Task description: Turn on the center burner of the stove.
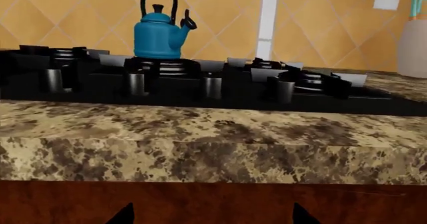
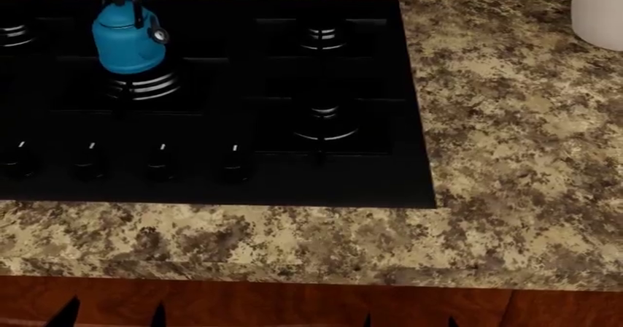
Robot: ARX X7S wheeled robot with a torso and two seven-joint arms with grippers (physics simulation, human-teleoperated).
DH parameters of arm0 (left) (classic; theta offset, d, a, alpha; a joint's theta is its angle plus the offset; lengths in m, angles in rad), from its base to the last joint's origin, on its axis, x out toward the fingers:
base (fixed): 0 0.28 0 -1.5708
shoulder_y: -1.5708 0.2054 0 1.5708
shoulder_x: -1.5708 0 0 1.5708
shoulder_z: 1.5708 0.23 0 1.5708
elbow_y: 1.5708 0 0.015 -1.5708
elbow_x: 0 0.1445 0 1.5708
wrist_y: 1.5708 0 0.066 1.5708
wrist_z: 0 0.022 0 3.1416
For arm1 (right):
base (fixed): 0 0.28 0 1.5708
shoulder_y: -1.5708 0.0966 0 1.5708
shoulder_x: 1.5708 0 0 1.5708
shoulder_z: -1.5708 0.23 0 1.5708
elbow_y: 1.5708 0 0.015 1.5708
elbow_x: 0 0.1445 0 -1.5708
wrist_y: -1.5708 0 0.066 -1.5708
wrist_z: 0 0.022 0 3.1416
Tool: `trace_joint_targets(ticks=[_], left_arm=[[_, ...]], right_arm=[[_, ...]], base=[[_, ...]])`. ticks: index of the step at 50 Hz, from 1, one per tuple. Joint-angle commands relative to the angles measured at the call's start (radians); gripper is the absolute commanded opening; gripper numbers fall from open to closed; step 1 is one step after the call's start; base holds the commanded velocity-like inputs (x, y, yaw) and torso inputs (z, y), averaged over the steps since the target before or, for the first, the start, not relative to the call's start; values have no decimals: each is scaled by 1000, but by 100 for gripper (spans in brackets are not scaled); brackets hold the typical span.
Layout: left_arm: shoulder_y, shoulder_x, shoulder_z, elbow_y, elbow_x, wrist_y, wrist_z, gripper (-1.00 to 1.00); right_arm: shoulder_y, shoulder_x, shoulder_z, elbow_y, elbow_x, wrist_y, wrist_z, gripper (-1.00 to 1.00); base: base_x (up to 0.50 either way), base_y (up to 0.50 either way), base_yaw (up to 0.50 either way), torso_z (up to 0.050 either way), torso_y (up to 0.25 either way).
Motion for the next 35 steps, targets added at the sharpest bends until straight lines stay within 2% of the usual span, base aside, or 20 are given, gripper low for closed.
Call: trace_joint_targets(ticks=[1, 2, 3, 4, 5, 6, 10, 19, 31, 33, 35], left_arm=[[37, -7, 30, 168, -77, -72, -4, 100], [3, -37, 25, 18, -24, 78, 28, 100], [-76, -30, 24, -132, -34, 228, 102, 100], [-39, -32, 17, -143, -130, 131, 83, 100], [-4, -41, 30, -35, -103, 79, 48, 100], [4, -44, 35, -6, -93, 68, 38, 100], [33, -54, 56, 78, -37, 47, -1, 100], [40, -59, 72, 88, -11, 49, -29, 100], [36, -62, 70, 83, -33, 47, -52, 100], [23, -53, 45, 84, -38, -27, -103, 100], [26, -59, 46, 85, -51, -12, -92, 100]], right_arm=[[-1, 17, -19, -10, 18, 7, 19, 100], [0, 18, -20, -7, 19, 6, 21, 100], [1, 19, -19, -2, 24, 2, 20, 100], [1, 20, -21, -3, 24, 3, 22, 100], [1, 21, -23, -5, 24, 4, 24, 100], [1, 22, -24, -4, 25, 3, 25, 100], [5, 26, -28, 7, 31, -4, 27, 100], [-3, 35, -33, -10, 54, -11, 33, 100], [-5, 49, -37, -22, 80, -7, 46, 100], [-9, 60, -30, -71, 93, 33, 52, 100], [-12, 63, -8, -104, 138, 57, 49, 100]], base=[[0, 0, 0, 50, 0], [0, 0, 0, 50, 0], [0, 0, 0, 50, 0], [0, 0, 0, 50, 0], [0, 0, 0, 50, 0], [0, 0, 0, 50, 0], [0, 0, 0, 50, 0], [0, 0, 0, 50, 0], [0, 0, 0, 50, 0], [0, 0, 0, 40, 0], [0, 0, 0, 0, 0]])
